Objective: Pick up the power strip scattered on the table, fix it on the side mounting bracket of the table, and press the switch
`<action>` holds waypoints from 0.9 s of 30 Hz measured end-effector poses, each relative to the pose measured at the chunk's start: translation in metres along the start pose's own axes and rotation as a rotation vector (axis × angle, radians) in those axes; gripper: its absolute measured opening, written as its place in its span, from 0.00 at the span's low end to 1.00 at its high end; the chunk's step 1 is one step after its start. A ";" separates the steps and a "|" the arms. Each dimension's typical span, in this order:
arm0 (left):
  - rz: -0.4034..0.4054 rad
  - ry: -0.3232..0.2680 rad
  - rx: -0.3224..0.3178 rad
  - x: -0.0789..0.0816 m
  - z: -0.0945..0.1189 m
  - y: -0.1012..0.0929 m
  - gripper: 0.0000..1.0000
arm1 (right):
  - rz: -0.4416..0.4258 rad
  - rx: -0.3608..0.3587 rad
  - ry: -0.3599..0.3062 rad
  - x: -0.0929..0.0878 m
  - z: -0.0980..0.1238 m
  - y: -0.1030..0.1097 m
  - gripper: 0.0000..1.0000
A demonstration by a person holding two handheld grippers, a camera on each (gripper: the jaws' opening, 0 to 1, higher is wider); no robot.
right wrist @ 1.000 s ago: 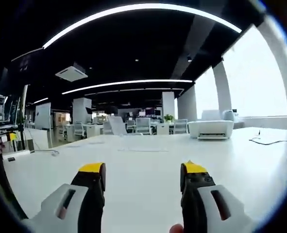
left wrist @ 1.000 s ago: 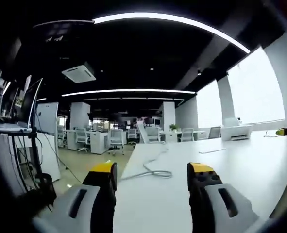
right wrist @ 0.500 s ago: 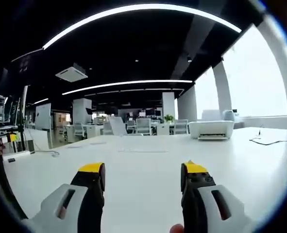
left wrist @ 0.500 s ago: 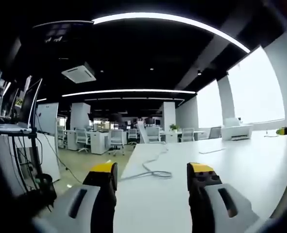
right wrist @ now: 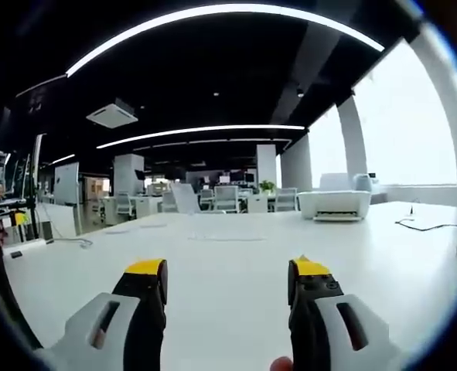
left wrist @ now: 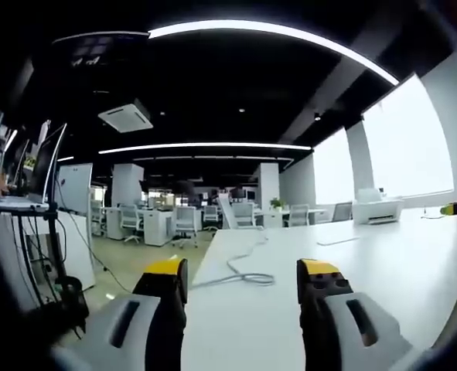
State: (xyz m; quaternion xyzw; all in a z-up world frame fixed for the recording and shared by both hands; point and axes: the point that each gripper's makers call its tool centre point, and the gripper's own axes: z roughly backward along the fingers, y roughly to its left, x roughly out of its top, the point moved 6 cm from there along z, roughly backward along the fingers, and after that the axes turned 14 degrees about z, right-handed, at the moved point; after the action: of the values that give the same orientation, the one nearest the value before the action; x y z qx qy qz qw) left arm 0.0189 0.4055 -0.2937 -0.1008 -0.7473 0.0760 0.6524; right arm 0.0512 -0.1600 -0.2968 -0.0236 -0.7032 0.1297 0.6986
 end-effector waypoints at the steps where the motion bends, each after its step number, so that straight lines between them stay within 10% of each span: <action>1: 0.001 0.001 -0.002 -0.001 -0.001 -0.001 0.61 | 0.000 -0.001 0.003 -0.001 0.000 0.000 0.59; 27: 0.016 0.013 0.019 -0.011 -0.003 0.009 0.60 | -0.003 0.022 0.038 -0.009 -0.011 0.012 0.60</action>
State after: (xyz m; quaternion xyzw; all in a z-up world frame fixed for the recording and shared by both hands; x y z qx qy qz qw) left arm 0.0235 0.4117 -0.3060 -0.1009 -0.7415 0.0874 0.6575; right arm 0.0608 -0.1490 -0.3082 -0.0174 -0.6884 0.1357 0.7123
